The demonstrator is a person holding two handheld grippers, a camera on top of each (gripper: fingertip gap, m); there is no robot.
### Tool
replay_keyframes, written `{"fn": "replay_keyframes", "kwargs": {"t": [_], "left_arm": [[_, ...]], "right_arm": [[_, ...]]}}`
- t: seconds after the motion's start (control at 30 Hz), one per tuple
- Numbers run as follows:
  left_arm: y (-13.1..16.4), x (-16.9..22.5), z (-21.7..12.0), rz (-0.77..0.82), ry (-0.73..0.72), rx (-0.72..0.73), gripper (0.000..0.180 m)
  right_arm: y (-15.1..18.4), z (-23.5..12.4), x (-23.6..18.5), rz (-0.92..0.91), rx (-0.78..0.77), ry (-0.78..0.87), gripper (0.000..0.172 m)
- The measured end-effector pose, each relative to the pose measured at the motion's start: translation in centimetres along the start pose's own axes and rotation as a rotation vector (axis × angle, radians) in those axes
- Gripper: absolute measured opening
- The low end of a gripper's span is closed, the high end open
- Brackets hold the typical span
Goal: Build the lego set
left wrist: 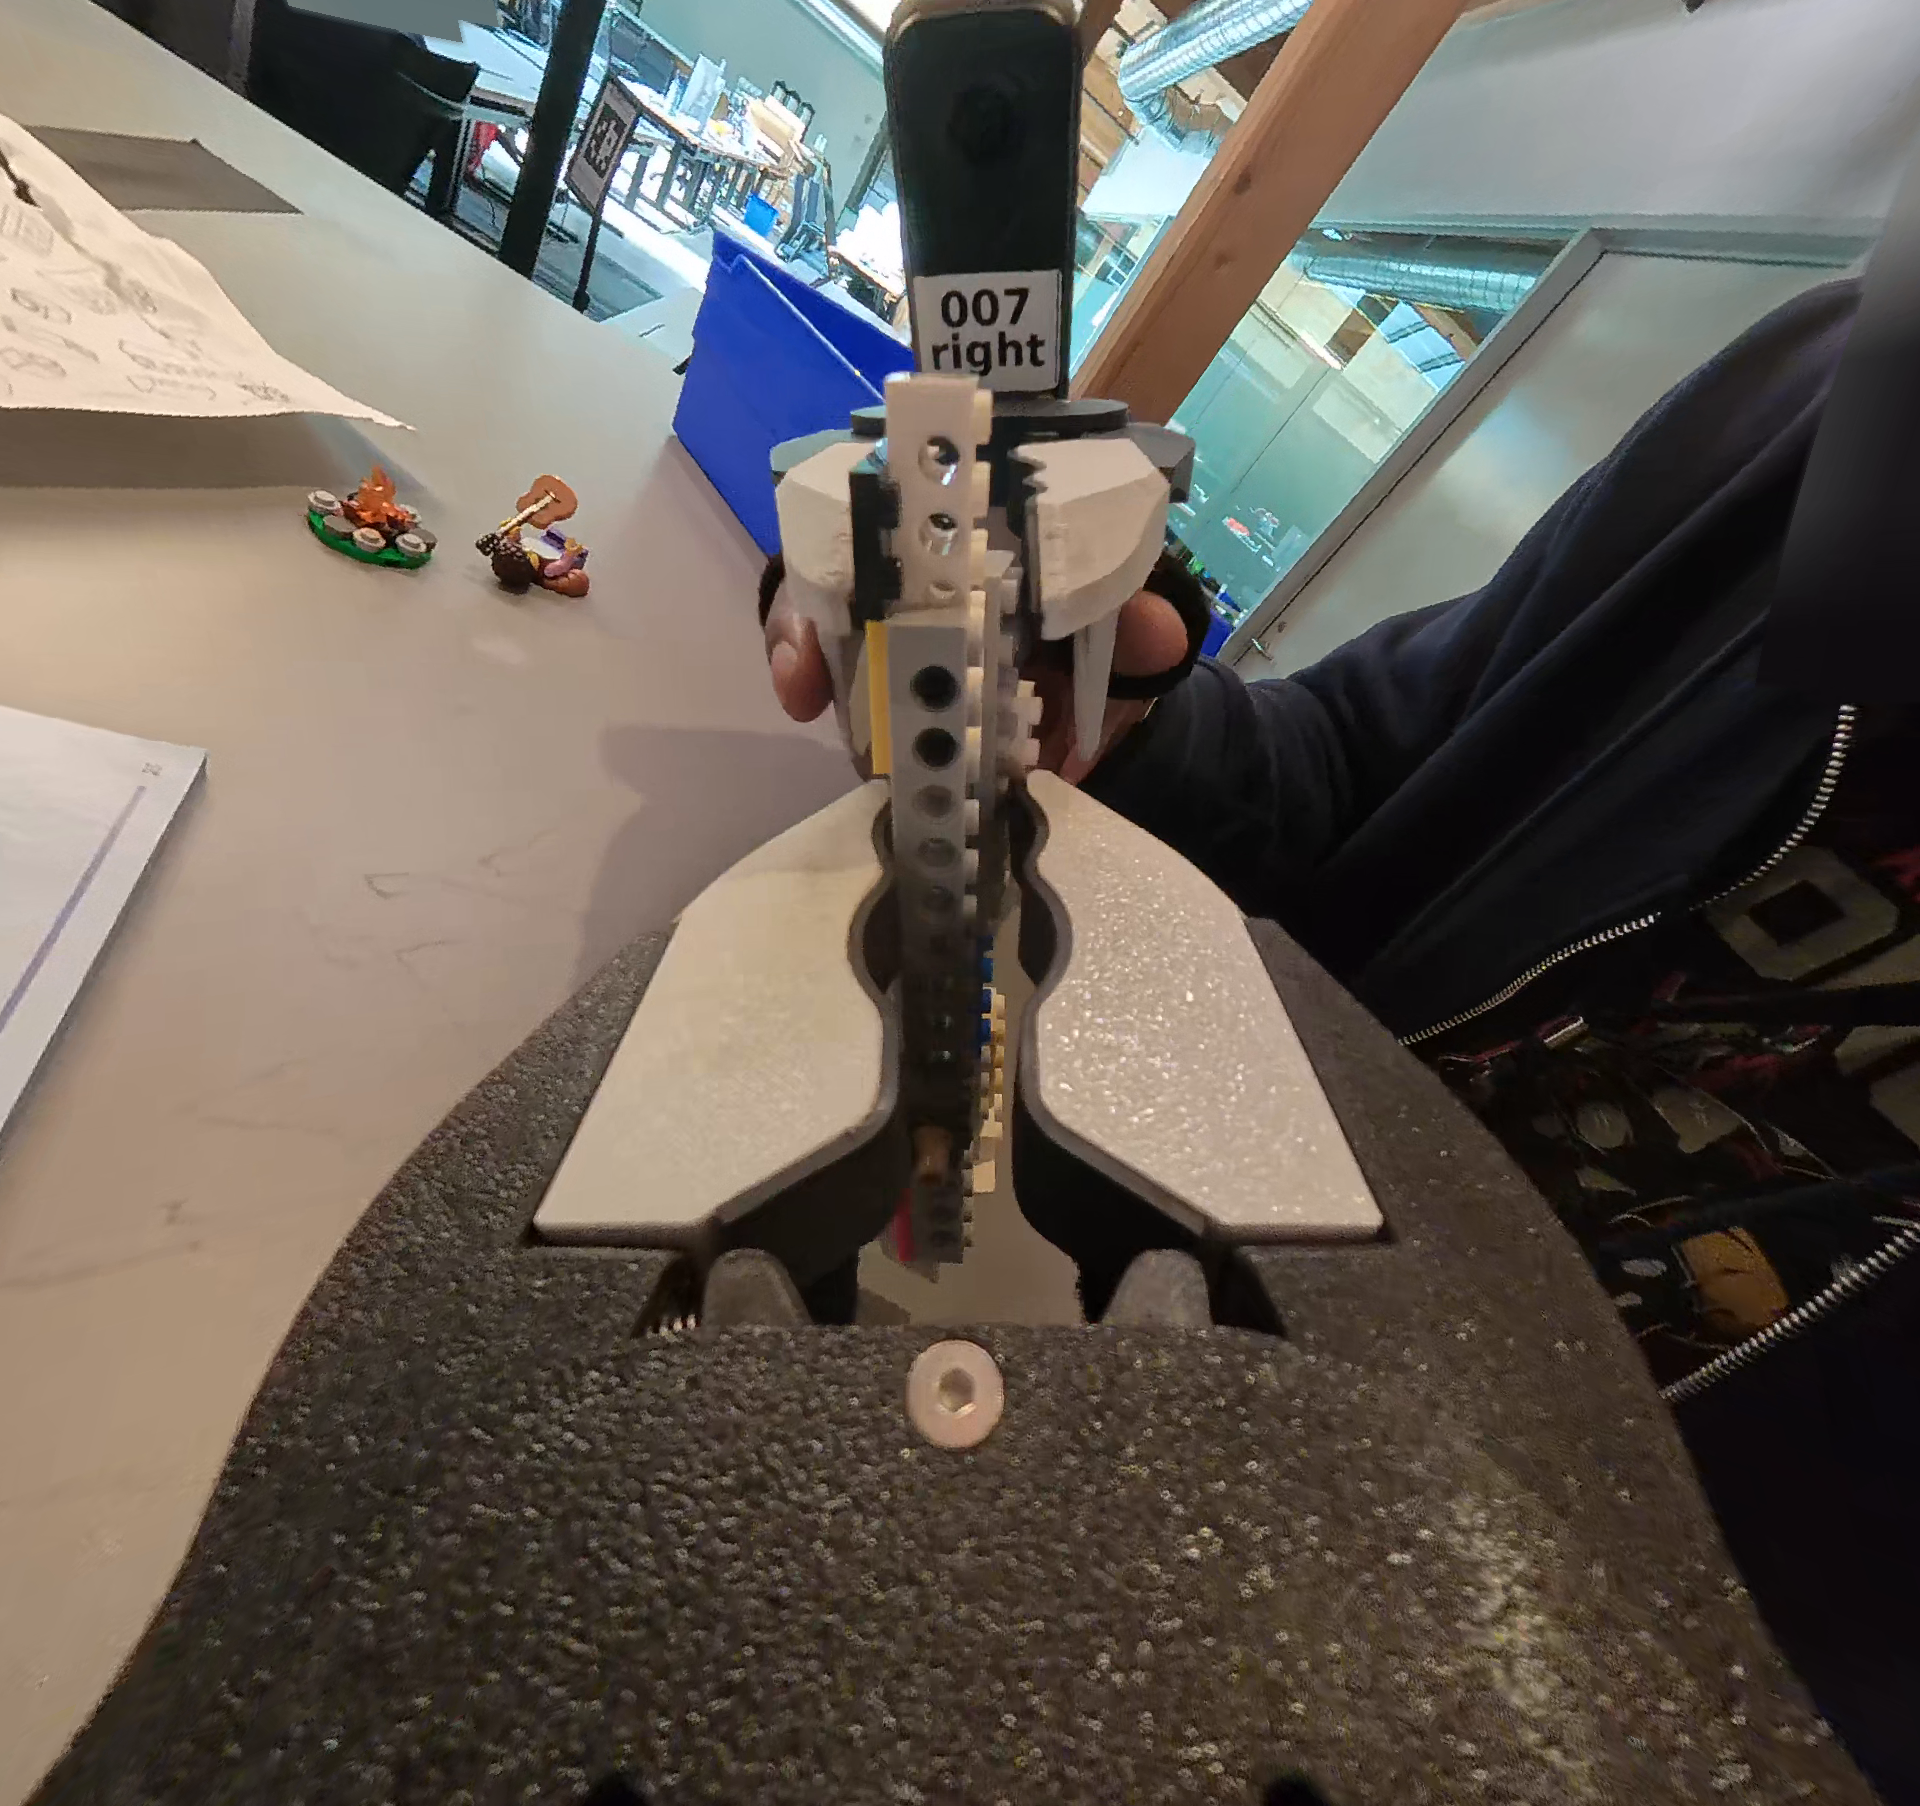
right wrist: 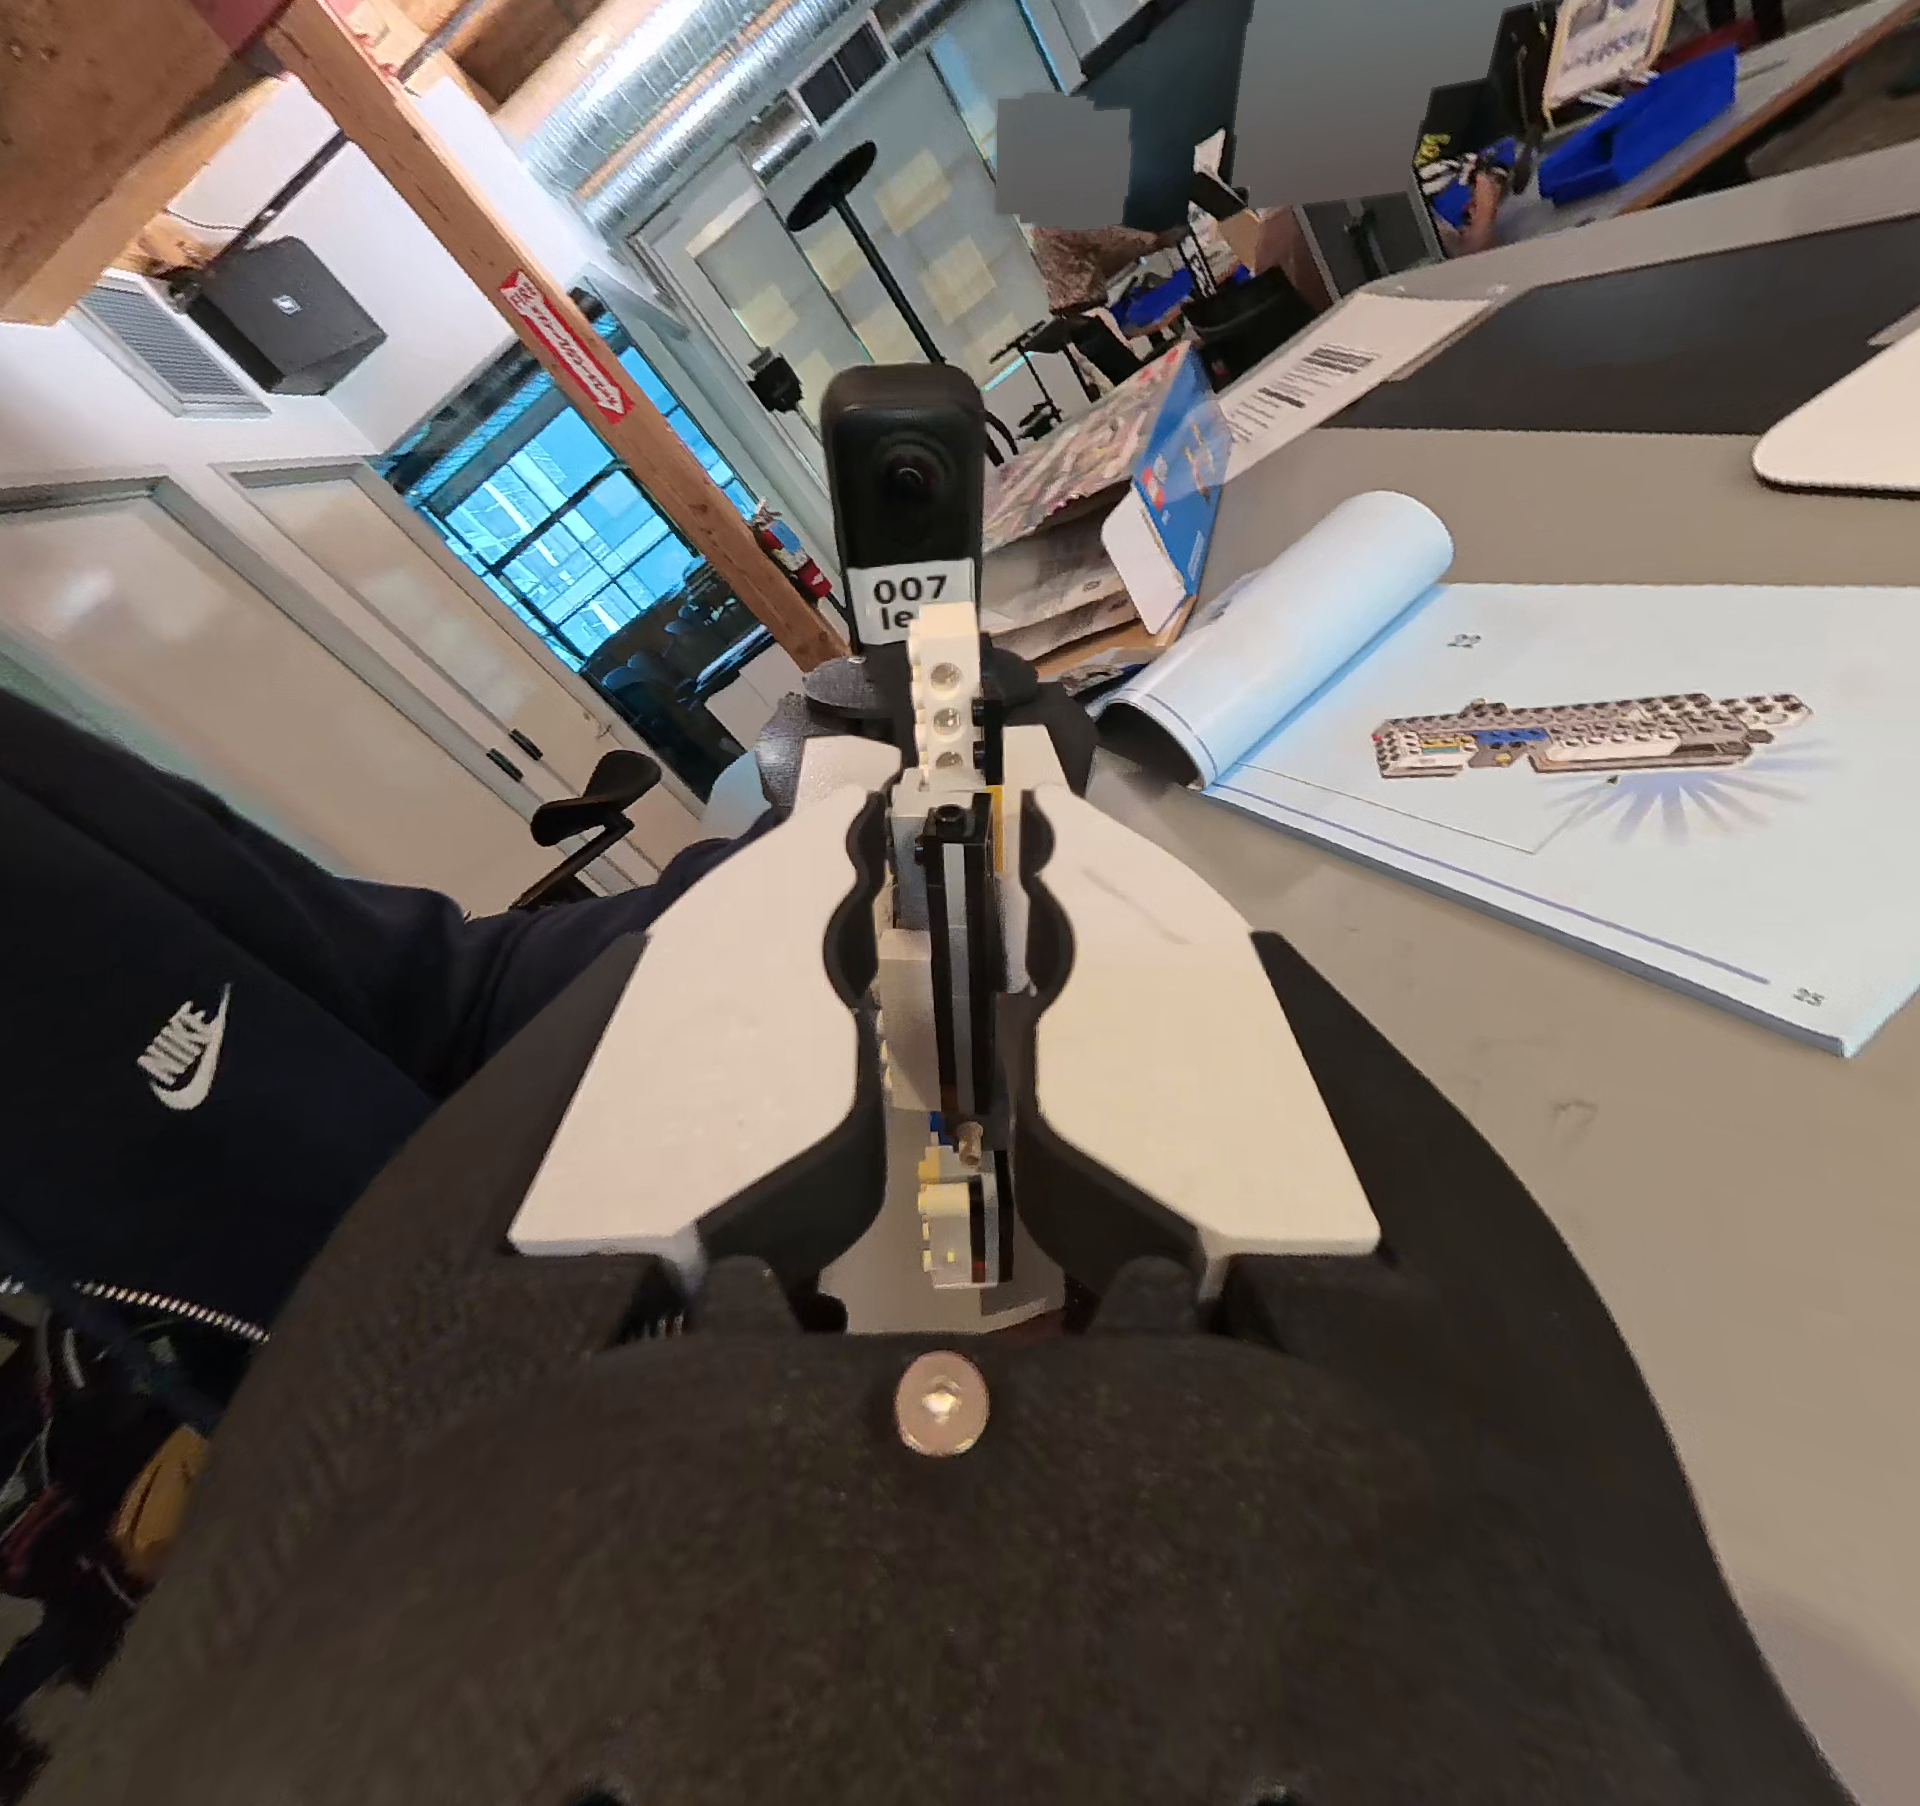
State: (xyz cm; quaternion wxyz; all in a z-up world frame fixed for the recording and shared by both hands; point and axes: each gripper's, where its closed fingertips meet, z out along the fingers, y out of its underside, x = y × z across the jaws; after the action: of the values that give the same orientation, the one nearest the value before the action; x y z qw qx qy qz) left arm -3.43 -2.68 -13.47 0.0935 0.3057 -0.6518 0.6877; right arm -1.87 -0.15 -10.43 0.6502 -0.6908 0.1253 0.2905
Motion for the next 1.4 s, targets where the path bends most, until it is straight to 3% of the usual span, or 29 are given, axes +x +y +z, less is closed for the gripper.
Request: {"fn": "replay_keyframes", "kwargs": {"t": [0.4,0.5,0.6,1.0,1.4], "left_arm": [[0.5,1.3,0.1,0.056,0.070,-0.012,0.019],[-0.5,0.8,-0.2,0.073,0.026,0.063,0.034],[-1.6,1.5,-0.8,0.100,0.059,0.144,0.024],[-0.6,1.5,-0.6,0.029,0.092,0.079,0.022],[-0.4,2.8,-0.3,0.086,0.128,0.045,0.018]], "right_arm": [[0.7,0.4,-1.6,-0.072,0.007,-0.091,0.019],[0.9,0.4,-1.8,-0.094,-0.003,-0.093,0.018],[1.1,0.5,-2.0,-0.110,-0.009,-0.093,0.018],[1.7,0.3,-2.0,-0.095,-0.029,-0.127,0.019],[2.0,-0.1,-3.2,-0.110,-0.055,-0.206,0.018]]}}
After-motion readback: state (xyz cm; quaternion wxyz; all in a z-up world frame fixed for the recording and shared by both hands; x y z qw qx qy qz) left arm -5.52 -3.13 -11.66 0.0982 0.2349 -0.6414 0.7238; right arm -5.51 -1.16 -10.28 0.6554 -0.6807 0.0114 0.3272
